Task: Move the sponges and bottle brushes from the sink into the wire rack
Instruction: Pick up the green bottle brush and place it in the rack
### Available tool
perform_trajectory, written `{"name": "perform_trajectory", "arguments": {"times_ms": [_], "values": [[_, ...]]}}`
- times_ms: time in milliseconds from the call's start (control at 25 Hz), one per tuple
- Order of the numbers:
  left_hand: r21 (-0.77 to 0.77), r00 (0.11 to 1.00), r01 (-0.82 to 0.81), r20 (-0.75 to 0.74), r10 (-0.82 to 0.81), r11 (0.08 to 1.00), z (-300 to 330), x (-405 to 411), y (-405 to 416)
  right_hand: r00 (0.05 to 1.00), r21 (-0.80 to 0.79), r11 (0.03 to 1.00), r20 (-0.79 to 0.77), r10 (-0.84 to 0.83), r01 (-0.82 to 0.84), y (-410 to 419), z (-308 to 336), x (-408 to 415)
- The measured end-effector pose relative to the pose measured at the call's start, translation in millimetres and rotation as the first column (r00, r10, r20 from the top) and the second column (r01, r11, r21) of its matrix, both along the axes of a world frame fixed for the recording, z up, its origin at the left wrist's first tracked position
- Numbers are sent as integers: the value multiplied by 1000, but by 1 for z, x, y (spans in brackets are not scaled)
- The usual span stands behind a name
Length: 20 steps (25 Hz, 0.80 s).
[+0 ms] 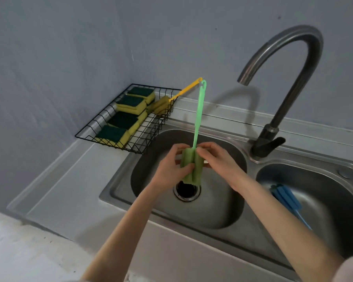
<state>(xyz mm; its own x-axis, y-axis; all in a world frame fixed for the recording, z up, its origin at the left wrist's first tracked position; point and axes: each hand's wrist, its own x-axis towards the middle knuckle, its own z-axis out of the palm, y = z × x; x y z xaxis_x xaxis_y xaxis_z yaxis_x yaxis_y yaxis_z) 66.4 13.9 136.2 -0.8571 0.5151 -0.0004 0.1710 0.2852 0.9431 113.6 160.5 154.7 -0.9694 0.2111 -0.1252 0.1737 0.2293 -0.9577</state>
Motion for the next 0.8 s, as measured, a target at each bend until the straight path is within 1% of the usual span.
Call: {"name": "perform_trajectory", "arguments": {"times_ms": [200,280,360,520,680,800], "values": [[-97,982,65,-171,-81,993,21,-27,-44,984,-74,991,-130,-122,113,-35,28,-45],[-140,970,57,-225,-88,989,27,-39,-57,969,-121,979,-166,-181,162,-41,37,-58],[-161,960,44,-267,-86,986,33,-53,-67,960,-124,975,-190,-207,185,-42,45,-67],[-230,944,47,-308,-118,972,42,-81,-78,946,-123,974,-242,-217,192,-38,60,-80],[-256,937,34,-327,-120,966,48,-111,-82,916,-209,951,-284,-282,228,-30,74,-99],[-279,931,10,-347,-110,960,49,-136,-81,896,-284,924,-288,-338,257,-22,80,-117]]}}
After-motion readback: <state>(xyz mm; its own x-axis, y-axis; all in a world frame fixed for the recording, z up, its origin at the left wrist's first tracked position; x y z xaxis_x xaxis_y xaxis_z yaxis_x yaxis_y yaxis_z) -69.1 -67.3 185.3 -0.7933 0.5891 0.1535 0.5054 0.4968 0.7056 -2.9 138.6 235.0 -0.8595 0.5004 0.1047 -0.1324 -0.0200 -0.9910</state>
